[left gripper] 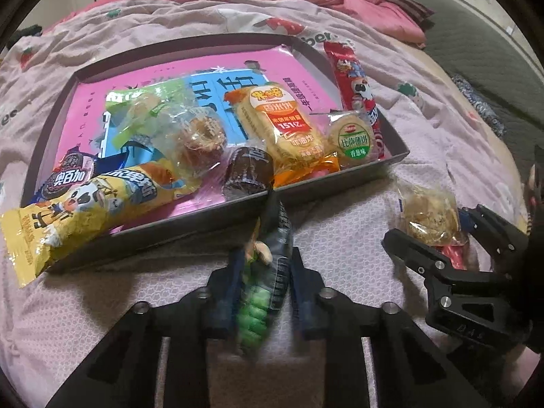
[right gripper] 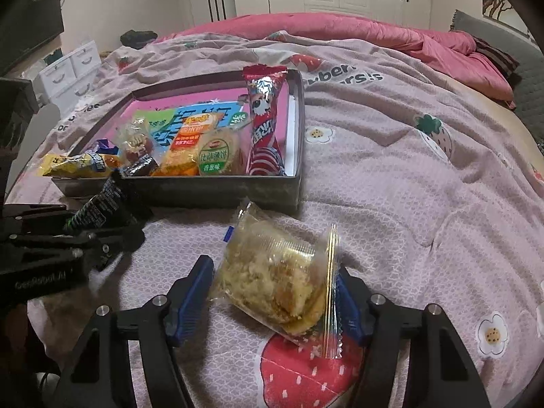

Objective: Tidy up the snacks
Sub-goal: 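Grasp the pea pack with the left tool while the right grasps the clear cracker bag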

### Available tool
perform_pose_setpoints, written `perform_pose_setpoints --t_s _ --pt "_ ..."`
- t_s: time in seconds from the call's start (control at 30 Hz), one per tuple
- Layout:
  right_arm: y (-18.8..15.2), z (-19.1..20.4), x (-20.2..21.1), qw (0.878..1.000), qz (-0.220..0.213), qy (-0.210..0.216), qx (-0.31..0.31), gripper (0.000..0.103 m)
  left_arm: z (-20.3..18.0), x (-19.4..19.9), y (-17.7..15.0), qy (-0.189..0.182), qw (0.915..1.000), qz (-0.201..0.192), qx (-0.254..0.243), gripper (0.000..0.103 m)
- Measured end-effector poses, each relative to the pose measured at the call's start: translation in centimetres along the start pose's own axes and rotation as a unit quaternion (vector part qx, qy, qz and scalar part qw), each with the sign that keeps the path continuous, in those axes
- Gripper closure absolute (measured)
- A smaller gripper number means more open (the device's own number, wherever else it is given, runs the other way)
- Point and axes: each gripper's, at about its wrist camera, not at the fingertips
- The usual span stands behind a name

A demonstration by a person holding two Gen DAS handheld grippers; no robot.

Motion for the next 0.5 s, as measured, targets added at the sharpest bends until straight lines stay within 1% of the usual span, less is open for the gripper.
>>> perform_pose_setpoints --t_s 0.23,0.33,0.5 --pt "0.0 0.1 0.7 1.0 -0.011 0.008 0.001 0.038 1.1 1.1 -0.7 -0.036 0.9991 -0.019 0.013 0.081" --pt "0.1 0.1 1.2 1.0 -0.019 0.015 0.001 0.038 1.6 1.6 -1.1 -0.045 0.9986 -0.022 0.018 0.081" --pt "0.1 0.2 1.7 0.999 -0.028 0.021 0.002 0.038 1.7 2.5 -1.5 -0.047 0.9984 -0.026 0.018 0.082"
Point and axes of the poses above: each gripper's, at about its wrist camera, not at the fingertips, and x roughly against the way its jaws point, z to its left, y to its top, and after that the axes turned 13 degrees about -x, right-handed
